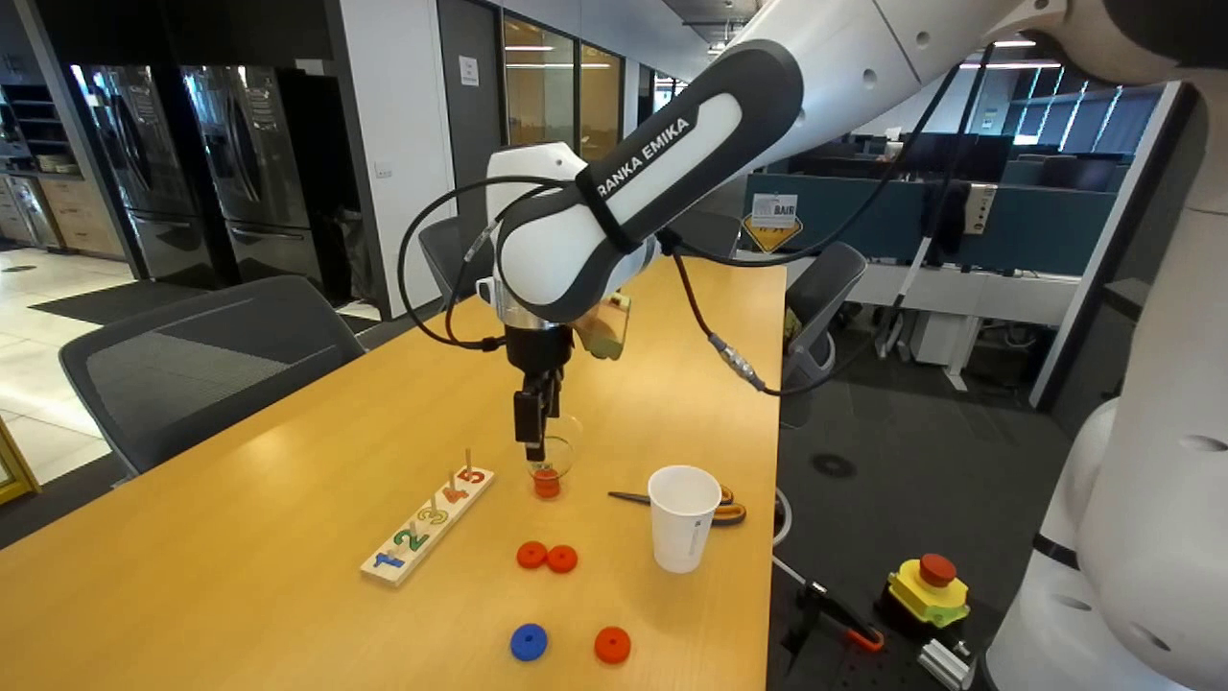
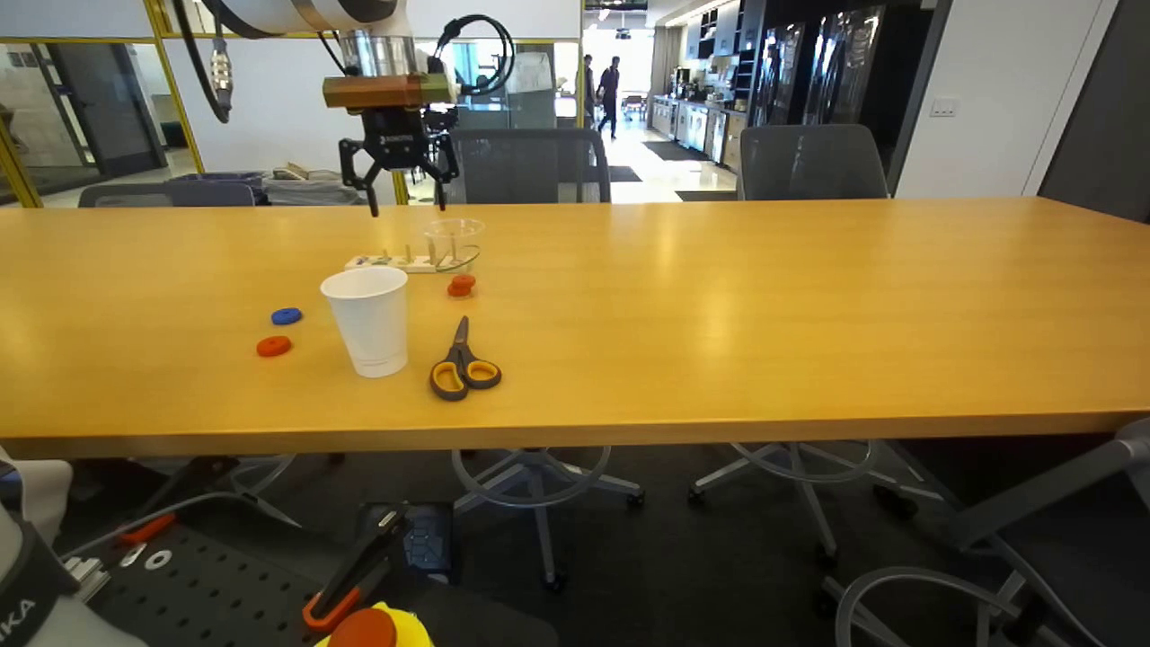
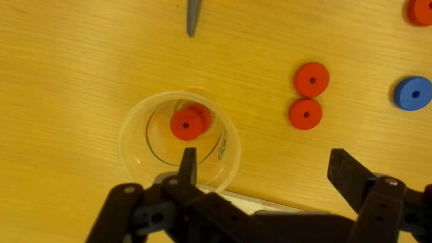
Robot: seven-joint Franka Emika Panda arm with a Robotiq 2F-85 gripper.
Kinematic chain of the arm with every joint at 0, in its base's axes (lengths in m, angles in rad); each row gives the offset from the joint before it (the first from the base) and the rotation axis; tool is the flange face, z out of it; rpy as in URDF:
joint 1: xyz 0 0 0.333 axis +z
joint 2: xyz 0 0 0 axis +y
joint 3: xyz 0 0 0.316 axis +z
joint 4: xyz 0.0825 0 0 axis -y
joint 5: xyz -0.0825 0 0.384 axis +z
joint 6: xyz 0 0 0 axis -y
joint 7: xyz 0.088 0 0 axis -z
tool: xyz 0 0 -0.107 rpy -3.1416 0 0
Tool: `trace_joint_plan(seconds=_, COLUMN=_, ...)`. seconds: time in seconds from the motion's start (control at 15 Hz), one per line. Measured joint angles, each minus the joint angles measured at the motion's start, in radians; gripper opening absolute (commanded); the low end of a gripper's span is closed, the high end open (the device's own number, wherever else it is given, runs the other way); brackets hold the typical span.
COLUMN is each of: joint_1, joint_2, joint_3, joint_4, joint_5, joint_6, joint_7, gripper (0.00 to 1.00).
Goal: Put the orange circles into the transparent cup then the blue circles into the white cup.
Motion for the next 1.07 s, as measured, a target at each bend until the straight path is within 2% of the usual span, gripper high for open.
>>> trace_joint_plan(seconds=0.2, joint_1=0.021, joint_2=-0.063, joint_3=0.011, joint_4=-0.055, joint_5=0.007, joint_6=-0.001, joint_7=-0.034, gripper=1.00)
trace_joint_plan(seconds=0.53, joint_1=0.058, joint_2=-0.120, joint_3=0.015, joint_4=-0.167, joint_5=0.124, joint_6=0.020, joint_7=-0.141, gripper=1.00)
trace_joint_plan(seconds=0.87, joint_1=0.061, joint_2=-0.120, joint_3=0.012, joint_4=-0.294, joint_5=0.225, joint_6=0.132, joint_7=-0.159, gripper=1.00)
trace_joint_plan(seconds=1.07, joint_1=0.062, joint_2=-0.114, joint_3=0.012, joint_4=-0.356, joint_5=0.243, joint_6=0.221, joint_7=-0.158, gripper=1.00)
